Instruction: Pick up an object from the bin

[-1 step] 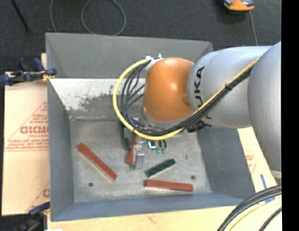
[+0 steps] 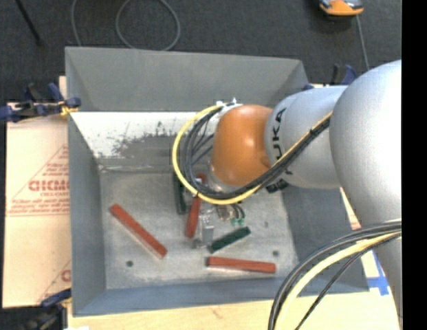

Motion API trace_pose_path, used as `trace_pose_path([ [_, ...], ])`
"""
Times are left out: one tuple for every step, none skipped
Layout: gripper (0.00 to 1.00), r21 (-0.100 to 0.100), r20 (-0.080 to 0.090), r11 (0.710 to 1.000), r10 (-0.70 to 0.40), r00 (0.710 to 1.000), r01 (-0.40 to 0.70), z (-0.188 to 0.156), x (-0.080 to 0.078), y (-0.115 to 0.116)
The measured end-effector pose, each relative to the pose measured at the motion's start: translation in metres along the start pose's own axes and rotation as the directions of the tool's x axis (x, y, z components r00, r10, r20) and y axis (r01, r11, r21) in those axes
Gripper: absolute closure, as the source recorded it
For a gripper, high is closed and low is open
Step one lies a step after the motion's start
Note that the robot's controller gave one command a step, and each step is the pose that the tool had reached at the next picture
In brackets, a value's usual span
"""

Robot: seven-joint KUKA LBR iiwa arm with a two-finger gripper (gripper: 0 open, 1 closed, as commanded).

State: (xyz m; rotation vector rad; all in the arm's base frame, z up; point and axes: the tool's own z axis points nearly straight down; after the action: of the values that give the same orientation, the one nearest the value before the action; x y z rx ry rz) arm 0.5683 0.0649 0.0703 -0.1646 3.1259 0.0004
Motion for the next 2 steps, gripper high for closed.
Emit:
trace_pose_path([
  [0.0,0.002,-0.005,0.998,-0.056,0.998,0.056,-0.0005,-0.0196,-0.0454],
  [1.0,-0.001,-0.005,0.998,-0.056,0.998,0.056,-0.0011,-0.0194,-0.0421],
])
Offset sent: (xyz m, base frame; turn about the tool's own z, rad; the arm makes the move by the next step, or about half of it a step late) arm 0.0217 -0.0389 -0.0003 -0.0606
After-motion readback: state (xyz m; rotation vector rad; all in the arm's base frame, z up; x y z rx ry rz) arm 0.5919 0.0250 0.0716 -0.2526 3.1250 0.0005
